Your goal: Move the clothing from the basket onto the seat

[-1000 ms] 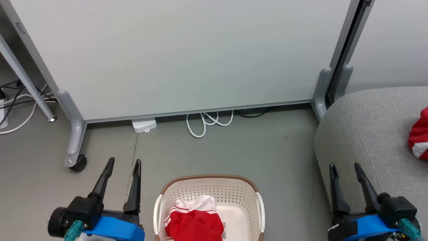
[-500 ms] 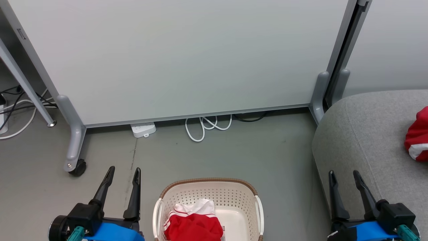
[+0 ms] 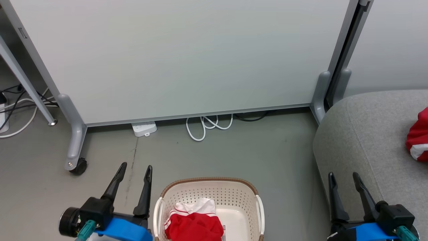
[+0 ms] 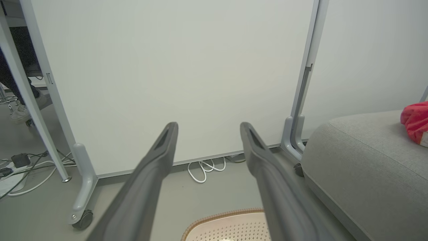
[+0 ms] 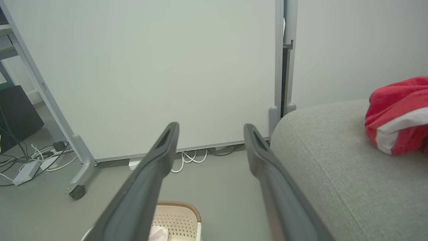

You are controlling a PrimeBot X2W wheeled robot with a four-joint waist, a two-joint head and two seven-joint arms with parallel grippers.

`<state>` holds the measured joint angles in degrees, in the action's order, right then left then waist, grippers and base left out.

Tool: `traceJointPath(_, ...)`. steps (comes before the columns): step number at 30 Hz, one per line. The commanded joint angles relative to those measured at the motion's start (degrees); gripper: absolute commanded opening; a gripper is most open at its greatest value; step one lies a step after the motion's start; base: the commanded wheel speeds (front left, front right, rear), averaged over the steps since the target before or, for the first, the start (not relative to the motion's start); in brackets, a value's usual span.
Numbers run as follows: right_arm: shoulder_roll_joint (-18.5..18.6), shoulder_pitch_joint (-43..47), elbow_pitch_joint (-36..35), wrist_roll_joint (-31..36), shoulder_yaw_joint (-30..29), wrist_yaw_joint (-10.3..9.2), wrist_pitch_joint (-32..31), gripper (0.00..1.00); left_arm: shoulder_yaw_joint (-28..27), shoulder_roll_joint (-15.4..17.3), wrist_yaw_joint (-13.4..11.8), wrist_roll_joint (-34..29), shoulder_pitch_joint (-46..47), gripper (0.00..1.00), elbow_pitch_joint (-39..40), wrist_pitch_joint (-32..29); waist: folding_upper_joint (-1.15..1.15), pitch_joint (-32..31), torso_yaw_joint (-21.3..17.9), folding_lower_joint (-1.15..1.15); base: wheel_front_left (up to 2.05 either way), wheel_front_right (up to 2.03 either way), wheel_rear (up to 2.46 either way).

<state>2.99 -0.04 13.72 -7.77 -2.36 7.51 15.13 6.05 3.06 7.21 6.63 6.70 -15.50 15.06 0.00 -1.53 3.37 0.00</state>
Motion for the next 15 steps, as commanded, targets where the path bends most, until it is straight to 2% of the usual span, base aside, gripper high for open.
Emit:
traceJointPath(1, -0.16, -0.42, 0.10, -0.11, -0.07, -0.04, 0.03, 1.00, 0.72, 0.45, 0.14, -0.40, 1.38, 1.00, -0.54, 0.17, 0.00, 0.31, -0.11, 0.00, 0.00, 0.00, 0.00)
traceJointPath(7, -0.13, -1.67, -0.09, -0.07, 0.65, -0.04, 0.03, 1.00, 5.95, 2.55, 0.33, -0.69, 6.26, 1.00, -4.79, 0.17, 0.00, 2.02, -1.48, 0.00, 0.00, 0.00, 0.00)
traceJointPath(15, -0.11, -5.02, -0.78, 0.58, 1.65, -0.04, 0.03, 1.00, 15.15, 6.58, 0.36, 1.43, 14.70, 1.00, -11.49, 0.17, 0.00, 7.10, -5.35, 0.00, 0.00, 0.00, 0.00)
